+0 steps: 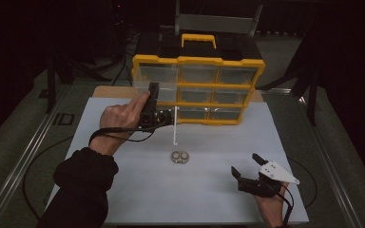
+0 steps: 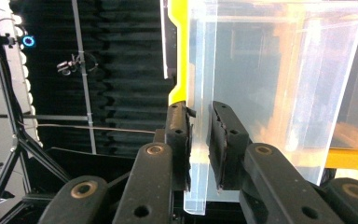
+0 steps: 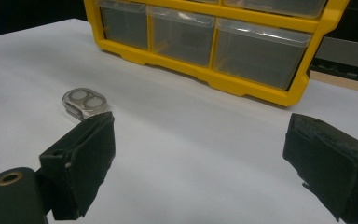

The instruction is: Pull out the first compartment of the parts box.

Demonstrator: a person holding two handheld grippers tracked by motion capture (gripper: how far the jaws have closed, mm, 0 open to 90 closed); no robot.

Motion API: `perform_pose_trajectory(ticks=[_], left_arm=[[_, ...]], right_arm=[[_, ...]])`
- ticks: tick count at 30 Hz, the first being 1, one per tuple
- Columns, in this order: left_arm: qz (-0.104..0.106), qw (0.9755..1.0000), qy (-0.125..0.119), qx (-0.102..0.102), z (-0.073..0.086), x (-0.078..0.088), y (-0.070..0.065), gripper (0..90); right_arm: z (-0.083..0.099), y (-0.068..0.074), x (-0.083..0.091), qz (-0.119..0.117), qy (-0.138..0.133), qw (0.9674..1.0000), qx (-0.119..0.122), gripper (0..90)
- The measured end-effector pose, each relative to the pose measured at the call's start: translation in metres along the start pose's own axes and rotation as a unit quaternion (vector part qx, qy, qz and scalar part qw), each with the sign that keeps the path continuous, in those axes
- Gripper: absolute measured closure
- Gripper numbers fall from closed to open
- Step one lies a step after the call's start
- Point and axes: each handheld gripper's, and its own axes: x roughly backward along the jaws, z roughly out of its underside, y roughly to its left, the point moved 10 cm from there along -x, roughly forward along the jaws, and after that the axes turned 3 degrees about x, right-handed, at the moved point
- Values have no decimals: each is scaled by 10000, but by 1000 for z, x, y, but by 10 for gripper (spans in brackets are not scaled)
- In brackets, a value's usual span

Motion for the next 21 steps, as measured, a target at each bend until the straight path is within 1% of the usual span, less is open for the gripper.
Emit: perform_pose_trajectory(ticks=[5,7,8,11,15,17,18,20,21], left_arm=[[118,9999,-66,64,2,7,-10,641],[175,9996,-109,184,3,10,-15,594],[171,9996,-86,201,4,12,-15,561],[258,9989,-130,356,5,17,-19,494],[513,9972,-114,537,7,23,-28,404],[710,9949,-103,704,8,26,-34,357],[816,9931,-115,836,8,27,-38,344],[1016,9887,-113,1096,9,30,-46,310],[1140,9858,-98,1225,9,31,-50,298]], right_arm=[[0,-1,1,-4,-12,10000,-5,92],[-1,-2,1,1,-25,10000,-5,92],[-1,-2,1,-3,-28,10000,4,92],[-2,-1,1,-46,-49,10000,20,102],[-2,1,0,-54,-71,9999,59,104],[-2,0,1,-60,-73,9999,60,105],[-2,0,1,-57,-77,9999,59,106],[-3,0,1,-63,-83,9999,69,106],[-3,0,2,-67,-77,9999,89,106]])
